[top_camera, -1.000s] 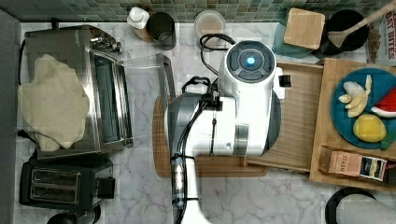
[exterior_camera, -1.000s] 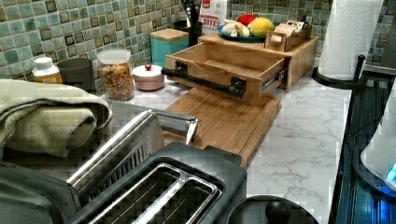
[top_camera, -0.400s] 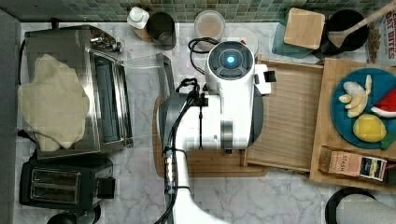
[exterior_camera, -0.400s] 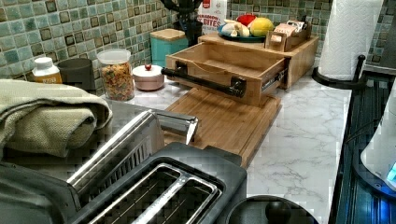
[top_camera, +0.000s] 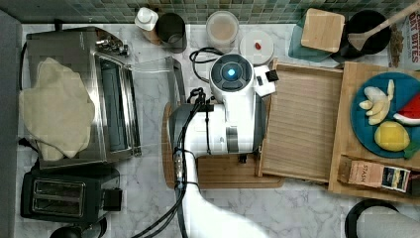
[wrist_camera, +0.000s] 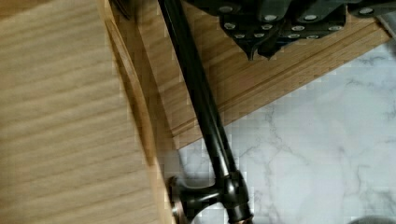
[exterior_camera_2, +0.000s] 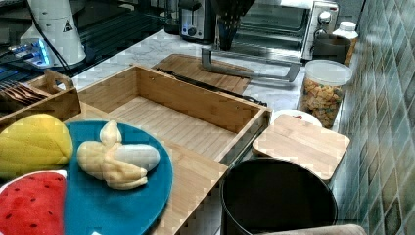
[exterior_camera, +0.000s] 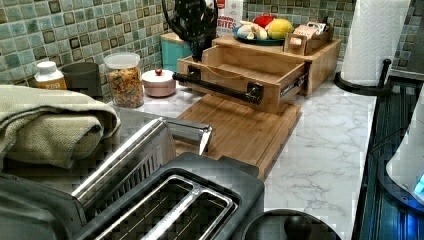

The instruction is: Close the drawer.

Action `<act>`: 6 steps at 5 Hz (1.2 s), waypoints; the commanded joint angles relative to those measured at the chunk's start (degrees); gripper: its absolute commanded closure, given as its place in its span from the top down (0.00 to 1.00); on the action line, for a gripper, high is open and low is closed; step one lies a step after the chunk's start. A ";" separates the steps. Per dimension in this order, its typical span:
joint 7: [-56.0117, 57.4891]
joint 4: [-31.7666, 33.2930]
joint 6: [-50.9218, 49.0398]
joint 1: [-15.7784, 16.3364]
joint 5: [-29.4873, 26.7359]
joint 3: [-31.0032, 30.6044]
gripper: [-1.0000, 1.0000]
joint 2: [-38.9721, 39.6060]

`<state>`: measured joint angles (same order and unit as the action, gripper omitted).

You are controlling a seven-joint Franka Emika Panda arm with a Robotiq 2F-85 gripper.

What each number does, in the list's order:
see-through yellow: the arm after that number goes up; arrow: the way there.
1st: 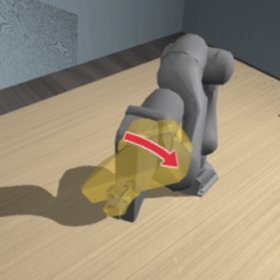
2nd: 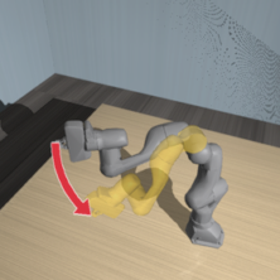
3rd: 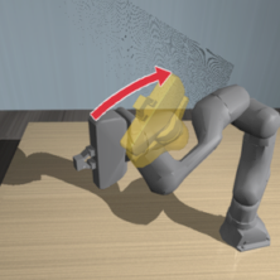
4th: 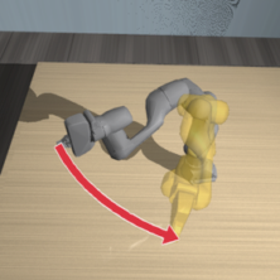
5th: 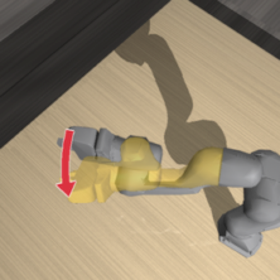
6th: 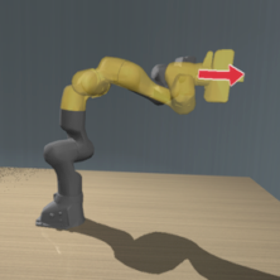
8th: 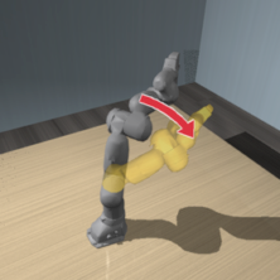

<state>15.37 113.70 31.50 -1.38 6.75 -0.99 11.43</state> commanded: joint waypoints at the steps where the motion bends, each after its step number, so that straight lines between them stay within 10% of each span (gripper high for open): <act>1: 8.59 8.63 10.29 -0.10 3.04 -1.06 0.00 -0.80; 6: 14.47 13.08 15.46 -4.32 10.53 3.75 0.00 -1.24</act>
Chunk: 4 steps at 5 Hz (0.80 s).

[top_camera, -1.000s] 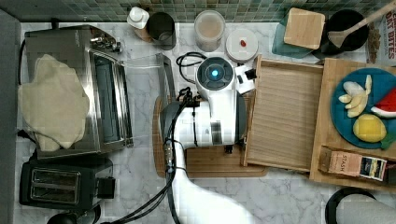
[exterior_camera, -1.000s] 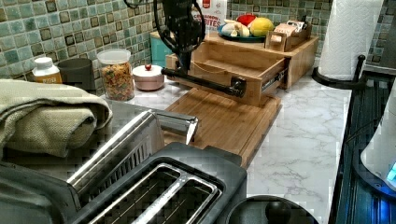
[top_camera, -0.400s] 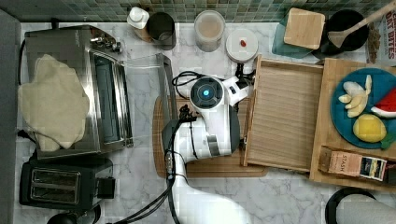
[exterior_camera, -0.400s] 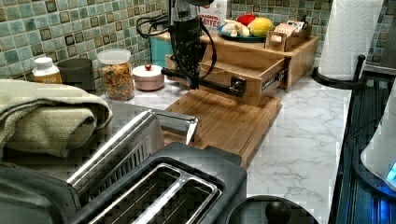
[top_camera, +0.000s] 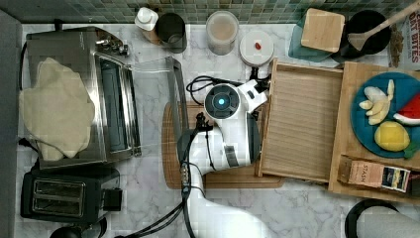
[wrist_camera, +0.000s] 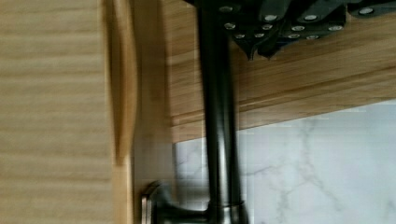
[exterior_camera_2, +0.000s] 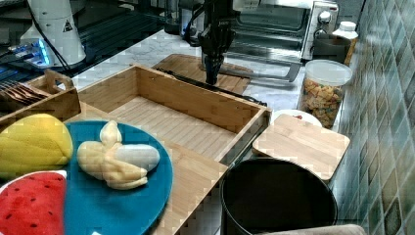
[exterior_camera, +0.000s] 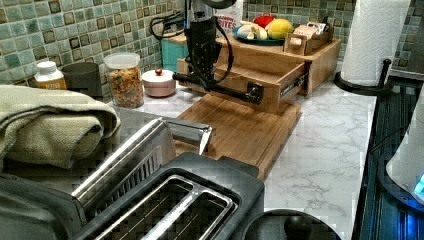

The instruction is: Close the drawer.

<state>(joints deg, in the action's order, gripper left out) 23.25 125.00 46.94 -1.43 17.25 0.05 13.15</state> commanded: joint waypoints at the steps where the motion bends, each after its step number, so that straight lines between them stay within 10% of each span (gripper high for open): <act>1: 9.67 1.82 -1.35 -5.94 -0.18 3.85 0.00 -3.29; 4: 24.78 -1.30 3.74 -16.45 -4.58 10.66 0.00 -2.32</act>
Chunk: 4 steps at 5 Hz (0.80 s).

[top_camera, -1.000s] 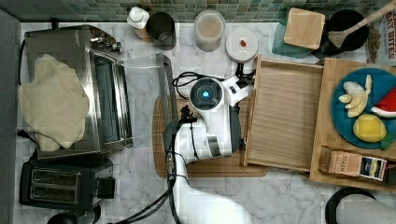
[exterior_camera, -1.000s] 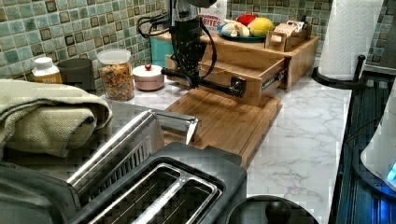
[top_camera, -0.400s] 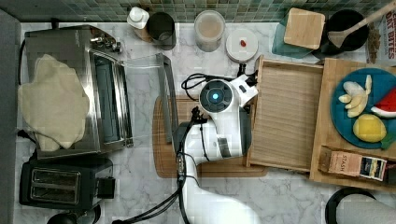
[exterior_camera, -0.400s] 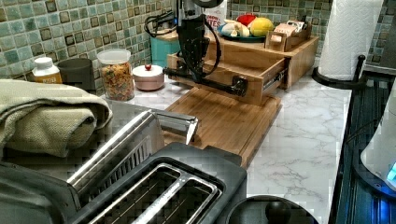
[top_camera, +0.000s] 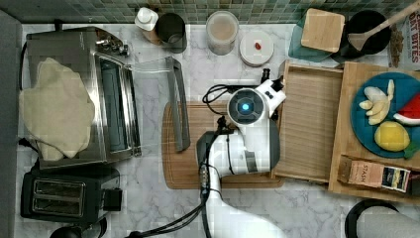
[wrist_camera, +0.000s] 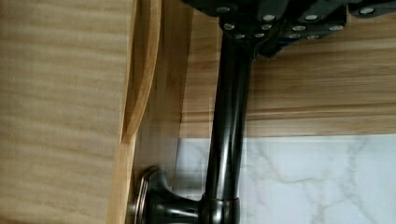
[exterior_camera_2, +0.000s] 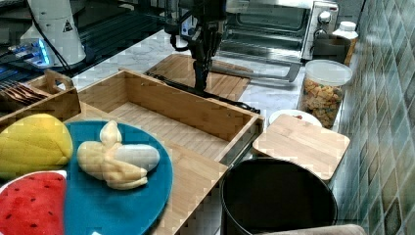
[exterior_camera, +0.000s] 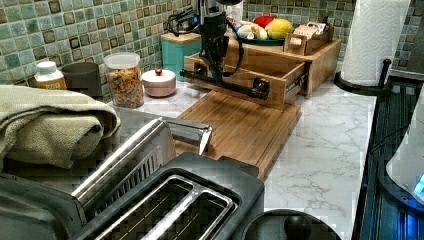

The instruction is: Close the drawer.

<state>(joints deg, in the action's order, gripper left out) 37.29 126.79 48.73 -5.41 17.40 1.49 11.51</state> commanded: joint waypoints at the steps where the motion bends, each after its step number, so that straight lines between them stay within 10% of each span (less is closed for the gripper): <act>1: 19.44 -6.12 1.97 -15.00 -6.11 12.81 0.00 0.91; 4: 24.48 -13.93 1.55 -20.41 -3.48 18.34 0.00 5.67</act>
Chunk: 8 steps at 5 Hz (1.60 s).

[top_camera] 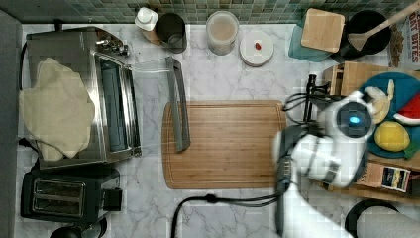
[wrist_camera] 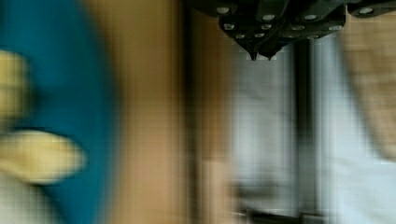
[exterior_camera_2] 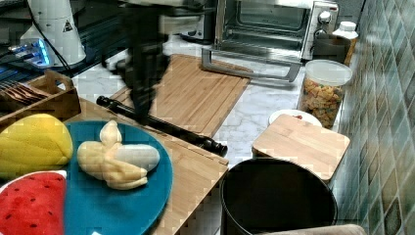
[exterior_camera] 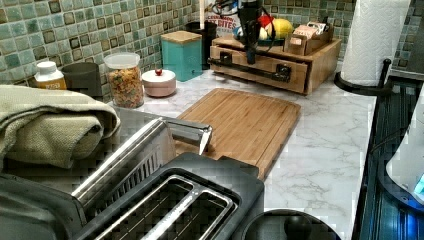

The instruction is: Close the drawer.

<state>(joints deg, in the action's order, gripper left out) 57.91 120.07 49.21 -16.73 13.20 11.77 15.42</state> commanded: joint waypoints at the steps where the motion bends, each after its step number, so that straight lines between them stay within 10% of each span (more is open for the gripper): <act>1: 0.44 -6.08 -4.86 -6.48 1.92 8.77 0.00 -0.93; 8: 0.62 -6.06 -4.82 -5.83 1.66 9.48 0.00 -0.87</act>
<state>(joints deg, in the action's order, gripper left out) 58.75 118.40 47.28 -15.88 12.17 13.48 16.48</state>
